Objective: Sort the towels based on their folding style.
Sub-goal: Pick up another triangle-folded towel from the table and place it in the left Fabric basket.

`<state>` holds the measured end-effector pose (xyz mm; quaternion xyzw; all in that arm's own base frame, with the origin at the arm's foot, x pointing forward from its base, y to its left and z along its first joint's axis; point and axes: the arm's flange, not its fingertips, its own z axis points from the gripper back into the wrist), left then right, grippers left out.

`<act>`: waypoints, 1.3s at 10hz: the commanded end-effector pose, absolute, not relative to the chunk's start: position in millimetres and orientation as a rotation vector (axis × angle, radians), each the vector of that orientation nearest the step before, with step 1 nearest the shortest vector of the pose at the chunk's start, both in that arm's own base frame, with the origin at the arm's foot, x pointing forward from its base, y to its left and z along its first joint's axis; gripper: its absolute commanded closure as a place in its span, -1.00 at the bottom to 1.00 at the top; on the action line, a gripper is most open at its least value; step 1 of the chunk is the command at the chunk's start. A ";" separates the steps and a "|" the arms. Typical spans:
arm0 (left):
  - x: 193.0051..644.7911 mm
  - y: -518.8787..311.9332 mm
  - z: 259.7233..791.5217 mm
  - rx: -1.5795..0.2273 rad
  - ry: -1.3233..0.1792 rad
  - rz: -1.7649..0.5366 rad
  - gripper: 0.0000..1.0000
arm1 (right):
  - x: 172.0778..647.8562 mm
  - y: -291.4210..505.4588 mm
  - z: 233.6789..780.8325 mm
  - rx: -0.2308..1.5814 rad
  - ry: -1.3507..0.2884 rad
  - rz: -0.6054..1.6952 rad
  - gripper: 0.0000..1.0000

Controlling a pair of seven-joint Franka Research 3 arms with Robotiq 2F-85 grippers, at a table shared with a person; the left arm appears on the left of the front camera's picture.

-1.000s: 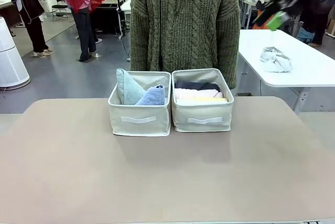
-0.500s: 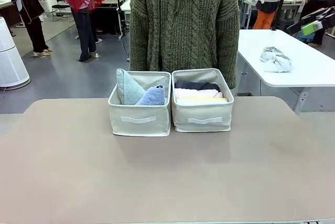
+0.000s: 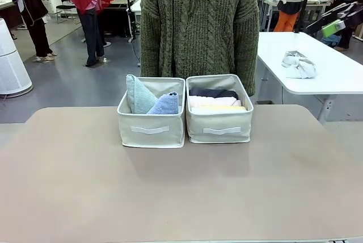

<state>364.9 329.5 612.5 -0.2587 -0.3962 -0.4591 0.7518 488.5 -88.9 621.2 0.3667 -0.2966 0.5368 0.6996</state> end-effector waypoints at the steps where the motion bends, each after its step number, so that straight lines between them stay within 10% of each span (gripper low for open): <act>1: 363.5 329.7 613.6 -0.559 -0.879 -1.017 -1.00 | 486.5 -130.9 606.9 0.750 -0.794 1.190 -1.00; 13: 363.5 329.7 613.6 -0.559 -0.879 -1.017 -1.00 | 453.5 -197.9 602.7 0.650 -0.884 1.173 -1.00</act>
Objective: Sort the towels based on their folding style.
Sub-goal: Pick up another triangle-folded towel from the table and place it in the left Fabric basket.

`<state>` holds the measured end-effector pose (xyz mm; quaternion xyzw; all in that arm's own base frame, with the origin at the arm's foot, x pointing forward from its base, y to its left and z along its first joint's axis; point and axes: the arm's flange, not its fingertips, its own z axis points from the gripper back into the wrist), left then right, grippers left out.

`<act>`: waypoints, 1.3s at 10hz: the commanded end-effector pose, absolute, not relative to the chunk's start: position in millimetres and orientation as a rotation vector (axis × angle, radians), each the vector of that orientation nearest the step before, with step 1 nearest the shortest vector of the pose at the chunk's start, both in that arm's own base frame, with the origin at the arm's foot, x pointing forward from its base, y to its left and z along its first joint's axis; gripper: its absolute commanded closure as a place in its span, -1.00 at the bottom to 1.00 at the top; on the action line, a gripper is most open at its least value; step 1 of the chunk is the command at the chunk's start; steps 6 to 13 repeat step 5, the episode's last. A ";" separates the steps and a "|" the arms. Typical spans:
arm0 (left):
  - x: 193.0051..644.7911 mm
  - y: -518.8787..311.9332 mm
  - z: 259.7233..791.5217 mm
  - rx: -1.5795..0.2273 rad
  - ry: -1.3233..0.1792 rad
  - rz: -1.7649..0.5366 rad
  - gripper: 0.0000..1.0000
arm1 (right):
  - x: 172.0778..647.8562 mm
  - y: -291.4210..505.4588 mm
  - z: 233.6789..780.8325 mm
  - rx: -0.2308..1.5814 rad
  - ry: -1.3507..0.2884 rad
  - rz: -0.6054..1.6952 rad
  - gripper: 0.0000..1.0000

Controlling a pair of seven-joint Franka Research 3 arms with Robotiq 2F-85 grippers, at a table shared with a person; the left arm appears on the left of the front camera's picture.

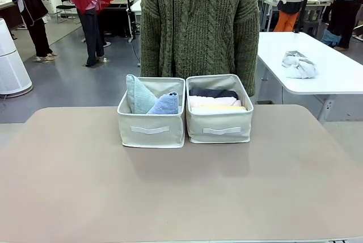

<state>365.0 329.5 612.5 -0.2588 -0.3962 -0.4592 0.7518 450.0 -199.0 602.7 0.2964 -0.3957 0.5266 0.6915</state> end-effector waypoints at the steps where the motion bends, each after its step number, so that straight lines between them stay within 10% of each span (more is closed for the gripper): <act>1: 363.5 329.7 613.6 -0.559 -0.879 -1.017 -1.00 | 453.5 -197.9 602.7 0.650 -0.884 1.173 -1.00; 13: 363.5 329.7 613.6 -0.559 -0.879 -1.017 -1.00 | 453.5 -197.9 602.7 0.650 -0.884 1.173 -1.00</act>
